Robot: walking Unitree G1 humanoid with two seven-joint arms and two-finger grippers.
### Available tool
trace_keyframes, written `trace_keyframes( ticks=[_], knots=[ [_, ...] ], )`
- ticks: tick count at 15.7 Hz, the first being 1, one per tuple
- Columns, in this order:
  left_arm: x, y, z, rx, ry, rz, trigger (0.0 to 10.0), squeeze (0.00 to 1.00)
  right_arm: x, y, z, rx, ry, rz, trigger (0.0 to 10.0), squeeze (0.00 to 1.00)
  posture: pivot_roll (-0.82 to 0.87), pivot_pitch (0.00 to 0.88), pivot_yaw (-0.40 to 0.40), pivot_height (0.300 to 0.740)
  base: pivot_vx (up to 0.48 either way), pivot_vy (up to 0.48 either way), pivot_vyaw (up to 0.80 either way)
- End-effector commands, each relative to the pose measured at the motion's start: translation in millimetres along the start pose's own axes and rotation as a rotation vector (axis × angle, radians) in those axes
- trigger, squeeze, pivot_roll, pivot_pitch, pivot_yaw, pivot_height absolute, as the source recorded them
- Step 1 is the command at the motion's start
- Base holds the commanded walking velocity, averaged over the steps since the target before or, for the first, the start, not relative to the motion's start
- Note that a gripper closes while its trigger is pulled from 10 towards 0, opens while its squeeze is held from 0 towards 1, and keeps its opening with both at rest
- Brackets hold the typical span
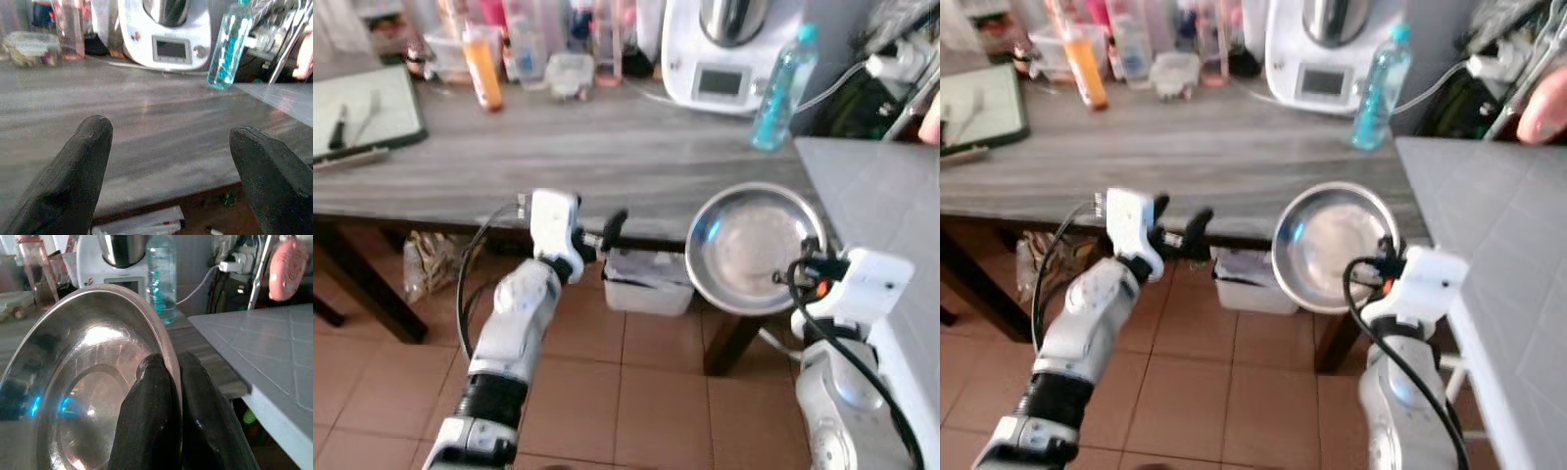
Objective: Setting the table
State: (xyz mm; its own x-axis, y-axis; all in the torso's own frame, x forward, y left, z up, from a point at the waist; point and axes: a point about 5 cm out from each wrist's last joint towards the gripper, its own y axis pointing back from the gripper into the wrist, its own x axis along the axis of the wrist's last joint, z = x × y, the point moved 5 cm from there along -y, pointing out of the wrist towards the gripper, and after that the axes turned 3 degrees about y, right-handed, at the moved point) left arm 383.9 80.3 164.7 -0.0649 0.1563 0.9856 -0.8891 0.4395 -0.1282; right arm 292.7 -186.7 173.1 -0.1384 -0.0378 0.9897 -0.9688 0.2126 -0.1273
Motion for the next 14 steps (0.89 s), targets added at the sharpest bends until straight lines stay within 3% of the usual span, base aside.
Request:
trace_keyframes(
  ticks=[1, 6, 11, 14],
  knots=[
    [-1, 5.3, -10.7, 0.039, -0.011, -0.003, 10.0, 0.00, 8, 0.7, -7.6, 0.023, -0.016, 0.030, 10.0, 0.00, 0.09, 0.125, -0.027, 0.740, 0.000, 0.364, 0.00],
    [7, 7.2, -19.8, 0.120, -0.050, 0.045, 10.0, 0.00, 8, 1.2, -9.8, 0.036, -0.014, 0.032, 10.0, 0.00, 0.10, 0.126, -0.031, 0.740, 0.000, 0.000, 0.00],
    [15, 7.7, -17.1, 0.102, -0.081, 0.077, 10.0, 0.00, 10, -1.1, -12.1, 0.049, -0.008, 0.041, 10.0, 0.00, 0.10, 0.124, -0.038, 0.740, 0.000, 0.000, 0.00],
    [15, 7.4, -12.6, 0.075, -0.079, 0.077, 10.0, 0.00, 10, -1.7, -11.7, 0.042, -0.011, 0.042, 10.0, 0.00, 0.10, 0.123, -0.031, 0.740, 0.396, 0.000, 0.00]
  ],
)
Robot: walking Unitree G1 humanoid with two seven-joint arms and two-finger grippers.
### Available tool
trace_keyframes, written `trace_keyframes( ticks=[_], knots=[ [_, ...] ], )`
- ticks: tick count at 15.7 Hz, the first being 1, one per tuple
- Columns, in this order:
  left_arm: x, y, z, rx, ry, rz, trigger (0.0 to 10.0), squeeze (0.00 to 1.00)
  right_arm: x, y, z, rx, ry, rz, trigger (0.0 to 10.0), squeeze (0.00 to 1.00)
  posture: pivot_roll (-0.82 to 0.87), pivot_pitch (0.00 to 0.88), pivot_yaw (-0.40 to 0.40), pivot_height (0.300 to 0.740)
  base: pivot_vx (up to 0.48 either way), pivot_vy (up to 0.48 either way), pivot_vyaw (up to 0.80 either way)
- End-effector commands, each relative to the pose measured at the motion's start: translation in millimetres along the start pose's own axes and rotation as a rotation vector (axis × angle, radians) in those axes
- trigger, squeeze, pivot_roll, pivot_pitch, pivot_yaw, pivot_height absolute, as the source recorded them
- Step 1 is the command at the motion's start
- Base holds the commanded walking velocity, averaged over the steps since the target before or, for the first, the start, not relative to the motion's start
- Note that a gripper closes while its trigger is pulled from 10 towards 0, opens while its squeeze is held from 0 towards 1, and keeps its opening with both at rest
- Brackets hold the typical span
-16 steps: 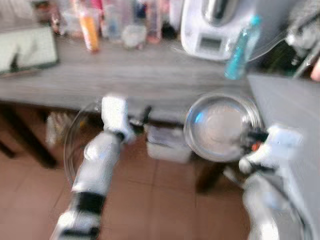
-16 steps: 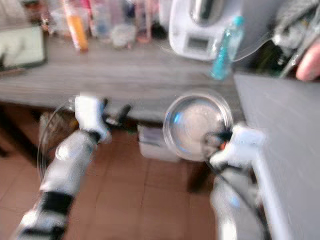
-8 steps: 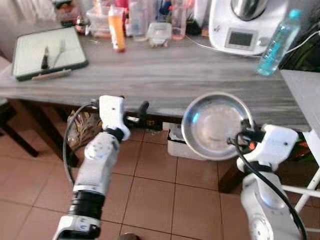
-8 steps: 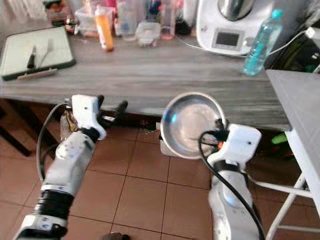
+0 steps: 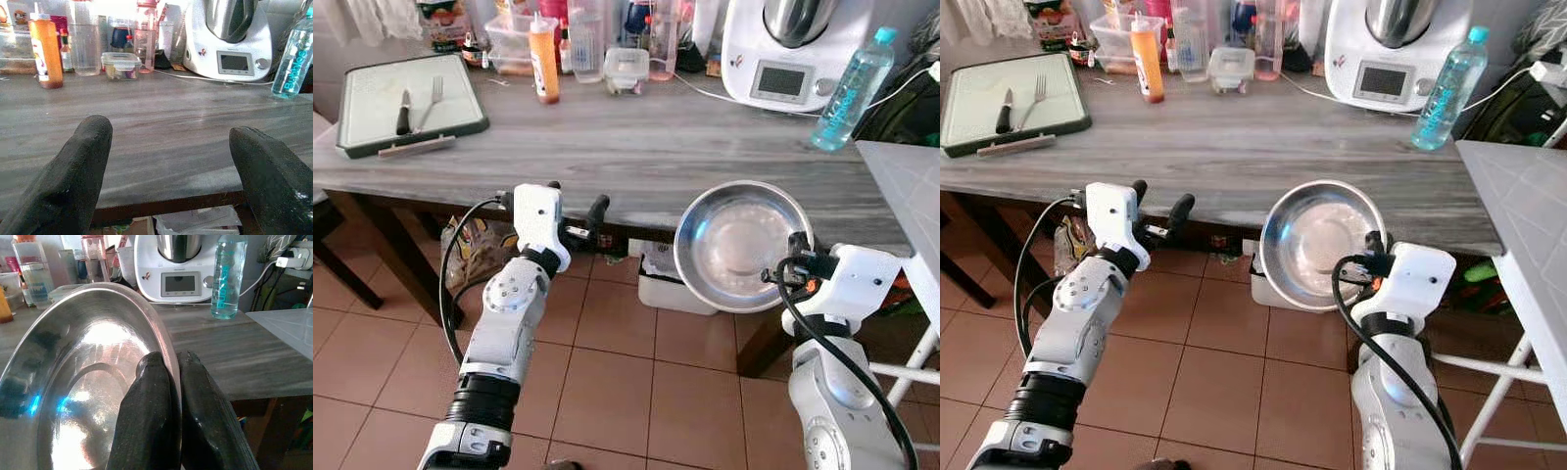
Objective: Setting the table
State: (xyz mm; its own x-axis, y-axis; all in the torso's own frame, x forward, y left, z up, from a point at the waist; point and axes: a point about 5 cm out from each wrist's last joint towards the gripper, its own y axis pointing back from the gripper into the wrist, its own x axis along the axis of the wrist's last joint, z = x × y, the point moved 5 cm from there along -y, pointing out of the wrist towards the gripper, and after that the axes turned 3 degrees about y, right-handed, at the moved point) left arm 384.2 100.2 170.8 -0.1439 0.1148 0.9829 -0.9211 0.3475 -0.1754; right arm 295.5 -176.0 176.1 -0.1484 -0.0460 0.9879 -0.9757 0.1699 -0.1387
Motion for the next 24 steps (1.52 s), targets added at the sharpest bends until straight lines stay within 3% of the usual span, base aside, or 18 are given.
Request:
trace_keyframes(
  ticks=[1, 13, 18, 20, 22, 24],
  knots=[
    [5, -0.2, 4.9, -0.022, -0.009, 0.019, 10.0, 0.00, 8, -0.6, 0.0, -0.003, 0.000, 0.034, 10.0, 0.00, 0.10, 0.124, -0.029, 0.740, 0.480, 0.000, 0.00],
    [2, 2.8, 12.8, -0.072, -0.009, 0.015, 10.0, 0.00, 5, -0.8, 3.0, -0.020, -0.015, 0.023, 10.0, 0.00, 0.10, 0.122, -0.035, 0.740, 0.424, 0.000, 0.00],
    [-3, 18.0, 1.6, -0.093, -0.101, -0.016, 10.0, 0.00, 2, 0.0, 2.3, -0.010, -0.022, 0.012, 10.0, 0.00, 0.11, 0.123, -0.036, 0.740, 0.000, 0.000, 0.00],
    [-5, 33.1, -1.1, -0.178, -0.155, -0.037, 10.0, 0.00, 2, 0.3, -1.9, 0.002, -0.051, 0.006, 10.0, 0.00, 0.12, 0.129, -0.036, 0.740, 0.000, 0.000, 0.00],
    [-5, 40.9, -3.4, -0.228, -0.154, -0.059, 10.0, 0.00, 2, 0.6, -4.6, 0.010, -0.070, 0.001, 10.0, 0.00, 0.12, 0.135, -0.038, 0.740, 0.000, 0.000, 0.00],
    [1, 52.9, 2.7, -0.355, -0.171, -0.100, 10.0, 0.00, 0, 0.9, -9.8, 0.024, -0.105, -0.009, 10.0, 0.00, 0.14, 0.149, -0.035, 0.740, 0.000, 0.000, 0.00]
  ],
)
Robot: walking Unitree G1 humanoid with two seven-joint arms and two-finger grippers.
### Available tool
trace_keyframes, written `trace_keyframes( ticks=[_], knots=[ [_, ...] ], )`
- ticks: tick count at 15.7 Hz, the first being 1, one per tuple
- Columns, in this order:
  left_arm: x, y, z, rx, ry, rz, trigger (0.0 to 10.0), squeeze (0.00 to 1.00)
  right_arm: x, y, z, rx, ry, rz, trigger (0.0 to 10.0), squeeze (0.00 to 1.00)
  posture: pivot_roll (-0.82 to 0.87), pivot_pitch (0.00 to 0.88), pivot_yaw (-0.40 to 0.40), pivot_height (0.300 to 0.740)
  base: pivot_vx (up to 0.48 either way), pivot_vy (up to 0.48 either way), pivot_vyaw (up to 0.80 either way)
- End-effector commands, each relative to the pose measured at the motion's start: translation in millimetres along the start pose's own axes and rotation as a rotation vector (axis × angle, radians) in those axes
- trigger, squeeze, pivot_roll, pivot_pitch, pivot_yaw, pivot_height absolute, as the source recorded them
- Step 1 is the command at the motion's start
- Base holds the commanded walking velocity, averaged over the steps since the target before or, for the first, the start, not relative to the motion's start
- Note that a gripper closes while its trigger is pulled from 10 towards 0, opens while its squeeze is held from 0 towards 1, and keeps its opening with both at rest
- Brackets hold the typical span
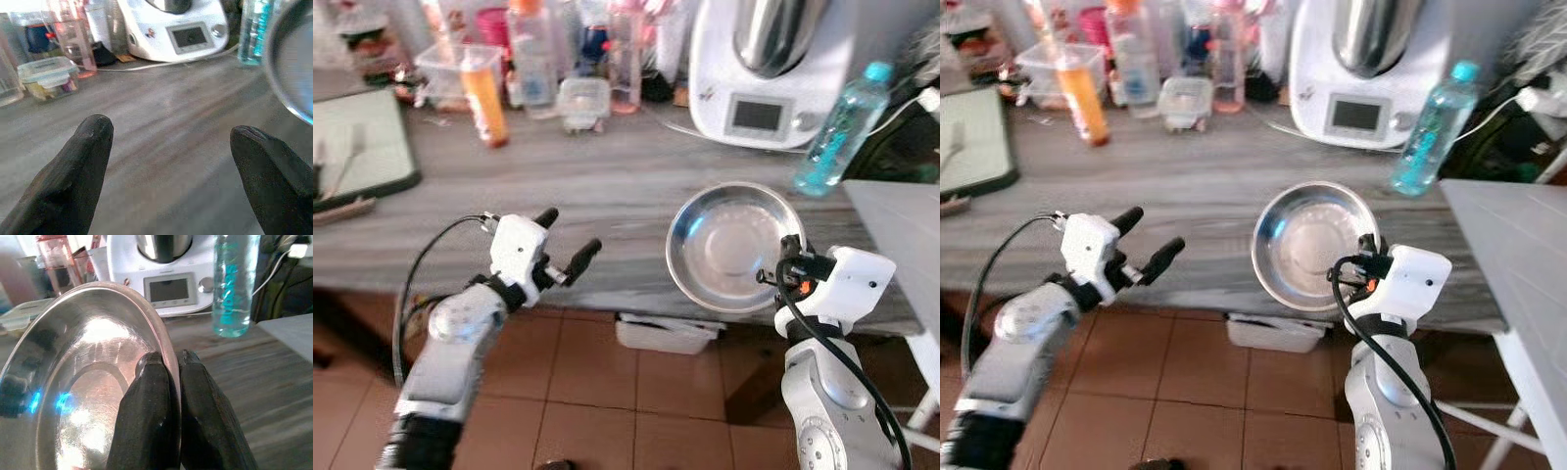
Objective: Setting the table
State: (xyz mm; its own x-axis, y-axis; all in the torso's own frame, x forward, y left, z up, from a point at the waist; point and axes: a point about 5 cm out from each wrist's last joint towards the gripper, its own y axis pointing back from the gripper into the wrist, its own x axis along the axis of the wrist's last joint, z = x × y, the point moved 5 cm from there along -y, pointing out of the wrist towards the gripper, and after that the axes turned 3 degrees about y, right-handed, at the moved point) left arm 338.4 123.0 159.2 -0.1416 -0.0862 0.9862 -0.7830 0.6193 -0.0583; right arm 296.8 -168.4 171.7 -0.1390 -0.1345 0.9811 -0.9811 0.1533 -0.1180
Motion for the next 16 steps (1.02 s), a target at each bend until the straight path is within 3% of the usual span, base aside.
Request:
trace_keyframes(
  ticks=[1, 2, 3, 7, 12, 16],
  knots=[
    [7, 1.4, 12.1, -0.088, -0.014, -0.005, 10.0, 0.00, 4, 0.5, -4.3, 0.014, -0.035, 0.010, 10.0, 0.00, 0.14, 0.153, -0.032, 0.740, 0.000, 0.000, 0.00],
    [7, 2.7, 14.4, -0.107, -0.020, -0.012, 10.0, 0.00, 4, 0.6, -5.0, 0.015, -0.043, 0.008, 10.0, 0.00, 0.14, 0.154, -0.032, 0.740, 0.000, 0.000, 0.00],
    [9, 9.3, 24.8, -0.201, -0.030, -0.043, 10.0, 0.00, 1, 0.9, -7.3, 0.011, -0.107, -0.009, 10.0, 0.00, 0.14, 0.158, -0.029, 0.740, 0.000, 0.000, 0.00],
    [6, 13.2, 30.6, -0.287, -0.015, -0.095, 10.0, 0.00, -17, -2.2, -17.4, 0.021, -0.286, -0.097, 10.0, 0.00, 0.15, 0.163, -0.017, 0.740, 0.000, 0.000, 0.00],
    [6, 15.8, 41.3, -0.384, 0.001, -0.144, 10.0, 0.00, -42, -9.0, -43.8, 0.106, -0.373, -0.204, 10.0, 0.00, 0.15, 0.168, -0.006, 0.740, 0.000, 0.000, 0.00],
    [9, 18.4, 46.3, -0.404, -0.004, -0.150, 10.0, 0.00, -51, -16.0, -53.7, 0.116, -0.465, -0.249, 10.0, 0.00, 0.16, 0.171, -0.008, 0.740, 0.000, 0.000, 0.00]
  ],
)
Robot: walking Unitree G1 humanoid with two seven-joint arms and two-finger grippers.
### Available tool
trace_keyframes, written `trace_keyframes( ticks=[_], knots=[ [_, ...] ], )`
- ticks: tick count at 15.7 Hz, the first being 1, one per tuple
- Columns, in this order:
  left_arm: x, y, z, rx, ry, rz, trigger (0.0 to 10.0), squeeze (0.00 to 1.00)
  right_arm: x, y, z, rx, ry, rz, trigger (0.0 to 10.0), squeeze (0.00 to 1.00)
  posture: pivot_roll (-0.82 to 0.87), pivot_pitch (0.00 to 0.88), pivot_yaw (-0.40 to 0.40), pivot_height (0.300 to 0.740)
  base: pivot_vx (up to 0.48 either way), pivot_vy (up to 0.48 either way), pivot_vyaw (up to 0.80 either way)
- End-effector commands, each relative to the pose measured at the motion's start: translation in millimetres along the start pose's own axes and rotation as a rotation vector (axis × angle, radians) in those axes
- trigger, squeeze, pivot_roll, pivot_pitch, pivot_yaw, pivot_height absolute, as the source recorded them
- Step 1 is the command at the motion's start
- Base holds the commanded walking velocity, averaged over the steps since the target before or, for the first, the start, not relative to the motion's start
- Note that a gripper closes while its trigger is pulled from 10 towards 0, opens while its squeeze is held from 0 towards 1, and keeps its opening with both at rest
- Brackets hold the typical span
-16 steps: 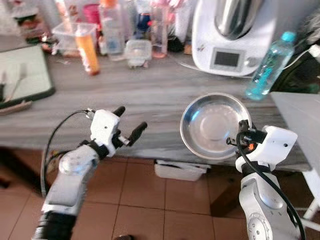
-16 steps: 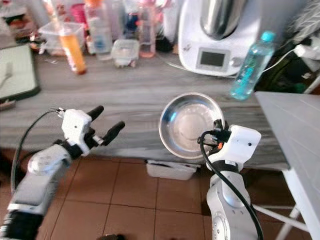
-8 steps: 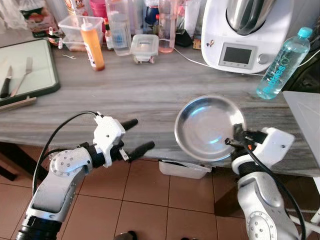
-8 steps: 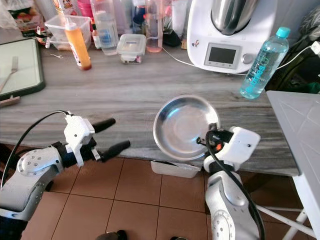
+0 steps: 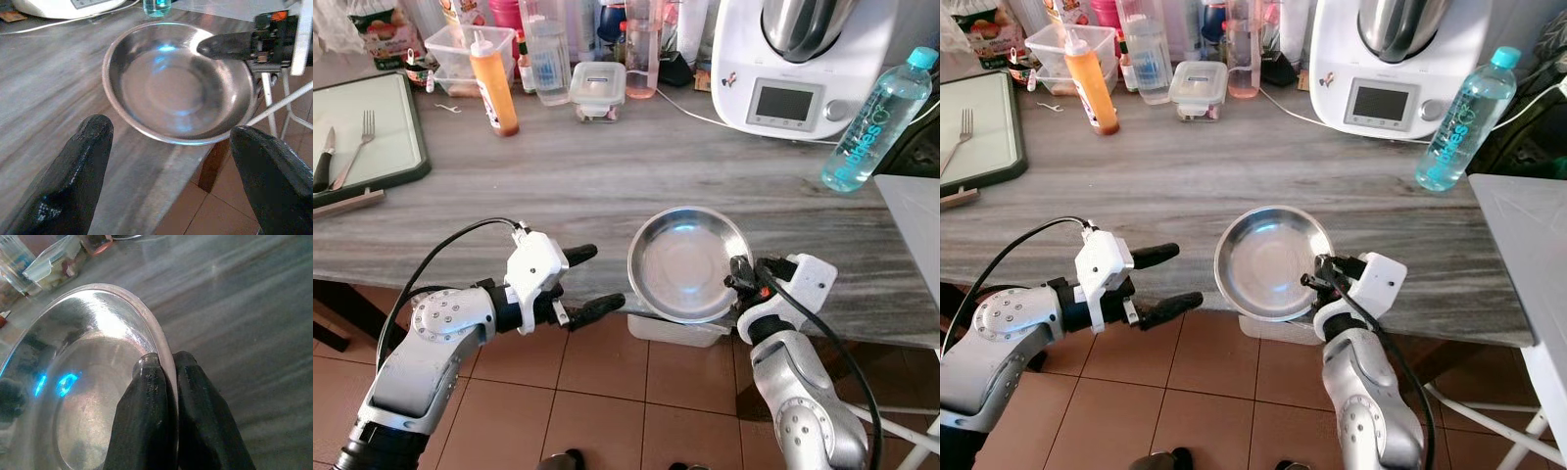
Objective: Setting the table
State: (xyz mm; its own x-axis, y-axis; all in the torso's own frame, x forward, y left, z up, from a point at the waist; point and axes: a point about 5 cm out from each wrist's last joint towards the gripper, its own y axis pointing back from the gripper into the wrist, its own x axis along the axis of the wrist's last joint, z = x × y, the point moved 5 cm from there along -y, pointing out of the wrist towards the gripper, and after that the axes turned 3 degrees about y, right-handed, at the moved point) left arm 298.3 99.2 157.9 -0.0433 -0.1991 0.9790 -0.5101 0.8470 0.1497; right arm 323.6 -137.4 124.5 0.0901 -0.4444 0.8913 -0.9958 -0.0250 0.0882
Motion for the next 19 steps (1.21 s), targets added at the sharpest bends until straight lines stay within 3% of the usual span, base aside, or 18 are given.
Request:
trace_keyframes(
  ticks=[1, 6, 12, 16, 19],
  knots=[
    [3, 0.9, 4.0, -0.018, -0.005, 0.000, 10.0, 0.00, -6, -4.2, -27.4, 0.026, -0.167, 0.003, 10.0, 0.00, 0.16, 0.171, -0.008, 0.740, 0.000, 0.000, 0.00],
    [-5, 0.4, 6.1, -0.023, 0.010, -0.009, 10.0, 0.00, -17, -22.7, -40.2, 0.053, -0.238, -0.040, 10.0, 0.00, 0.17, 0.171, -0.010, 0.740, 0.000, 0.000, 0.00],
    [-7, -0.6, 8.5, -0.028, 0.014, -0.012, 10.0, 0.00, -27, -30.1, -45.9, 0.061, -0.253, -0.085, 10.0, 0.00, 0.17, 0.169, -0.013, 0.740, 0.000, 0.000, 0.00],
    [-6, -1.0, 8.6, -0.026, 0.013, -0.012, 10.0, 0.00, -40, -28.0, -37.8, 0.024, -0.263, -0.128, 10.0, 0.00, 0.18, 0.164, -0.011, 0.740, 0.000, 0.000, 0.00],
    [-5, -2.6, 11.1, -0.036, 0.012, -0.010, 10.0, 0.00, -48, -28.7, -34.4, 0.002, -0.203, -0.167, 10.0, 0.00, 0.17, 0.163, -0.010, 0.740, 0.000, 0.000, 0.00]
  ],
)
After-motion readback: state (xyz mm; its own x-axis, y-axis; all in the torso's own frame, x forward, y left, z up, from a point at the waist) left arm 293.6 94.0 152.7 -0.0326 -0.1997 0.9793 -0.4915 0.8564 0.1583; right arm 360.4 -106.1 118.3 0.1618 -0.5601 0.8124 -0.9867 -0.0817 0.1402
